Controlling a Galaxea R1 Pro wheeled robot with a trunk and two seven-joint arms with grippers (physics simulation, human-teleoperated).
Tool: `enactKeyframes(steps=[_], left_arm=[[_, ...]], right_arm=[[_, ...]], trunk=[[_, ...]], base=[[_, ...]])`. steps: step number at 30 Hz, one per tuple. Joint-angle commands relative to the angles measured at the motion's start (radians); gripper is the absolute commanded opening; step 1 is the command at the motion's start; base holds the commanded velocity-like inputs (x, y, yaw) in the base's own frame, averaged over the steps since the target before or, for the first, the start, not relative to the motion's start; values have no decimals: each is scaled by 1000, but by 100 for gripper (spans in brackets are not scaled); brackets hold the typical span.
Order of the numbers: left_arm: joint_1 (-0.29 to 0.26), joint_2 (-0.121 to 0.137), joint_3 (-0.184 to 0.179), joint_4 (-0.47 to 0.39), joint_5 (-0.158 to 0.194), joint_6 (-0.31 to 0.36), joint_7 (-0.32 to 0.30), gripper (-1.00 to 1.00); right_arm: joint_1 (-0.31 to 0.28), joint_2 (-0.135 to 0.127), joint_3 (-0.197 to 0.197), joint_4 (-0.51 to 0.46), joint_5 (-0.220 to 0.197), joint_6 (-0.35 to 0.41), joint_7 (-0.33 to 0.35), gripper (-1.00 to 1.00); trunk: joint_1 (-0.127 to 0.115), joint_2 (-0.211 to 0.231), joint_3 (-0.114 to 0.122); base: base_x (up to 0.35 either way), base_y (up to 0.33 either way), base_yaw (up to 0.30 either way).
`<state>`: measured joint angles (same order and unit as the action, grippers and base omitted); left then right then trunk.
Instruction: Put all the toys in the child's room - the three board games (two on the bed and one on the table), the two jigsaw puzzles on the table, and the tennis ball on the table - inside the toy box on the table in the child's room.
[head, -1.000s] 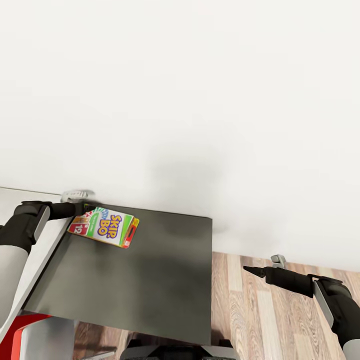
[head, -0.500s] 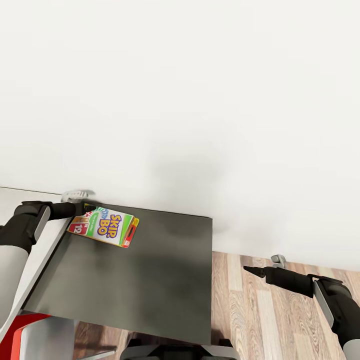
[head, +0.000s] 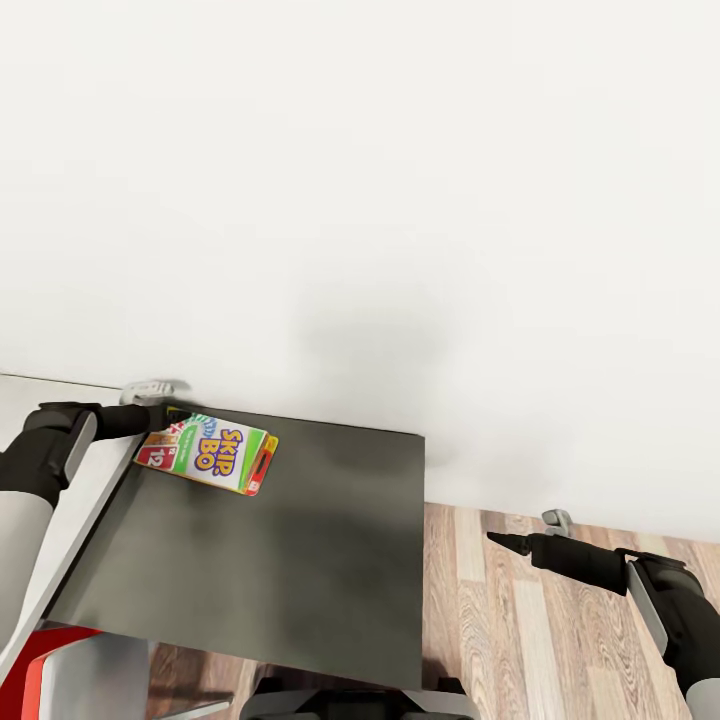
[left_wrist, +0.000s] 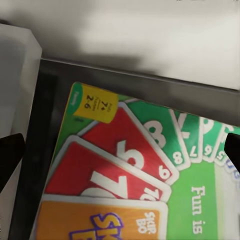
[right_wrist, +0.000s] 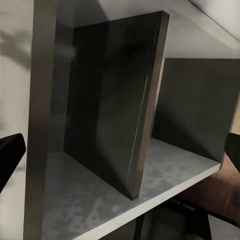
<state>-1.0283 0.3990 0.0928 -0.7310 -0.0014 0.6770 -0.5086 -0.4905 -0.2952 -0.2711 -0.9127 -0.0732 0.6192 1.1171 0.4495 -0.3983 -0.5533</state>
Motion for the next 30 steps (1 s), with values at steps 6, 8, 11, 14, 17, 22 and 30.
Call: enactKeyframes(steps=[6,8,11,14,17,22,30], left_arm=[[-1,3,3,0,-15,1,-33,100],[-1,5,3,0,-15,0,-38,100],[-1,8,2,1,-15,-1,-41,100],[-1,9,2,1,-15,-2,-43,100],[-1,10,2,1,-14,-2,-44,100],[-1,9,1,1,-14,-2,-44,100],[-1,6,-2,1,-16,-2,-44,100]], right_arm=[[0,0,0,0,-5,7,1,100],[0,0,0,0,-5,7,1,100],[0,0,0,0,-5,8,1,100],[0,1,0,0,-5,8,1,100],[0,1,0,0,-5,8,1,100],[0,1,0,0,-5,8,1,100],[0,1,0,0,-5,8,1,100]], trunk=[[0,-2,-1],[0,-2,-1],[0,-2,-1],[0,-2,-1],[0,-2,-2],[0,-2,-4],[0,-2,-7]], base=[[0,0,0],[0,0,0],[0,0,0],[0,0,0],[0,0,0],[0,0,0],[0,0,0]])
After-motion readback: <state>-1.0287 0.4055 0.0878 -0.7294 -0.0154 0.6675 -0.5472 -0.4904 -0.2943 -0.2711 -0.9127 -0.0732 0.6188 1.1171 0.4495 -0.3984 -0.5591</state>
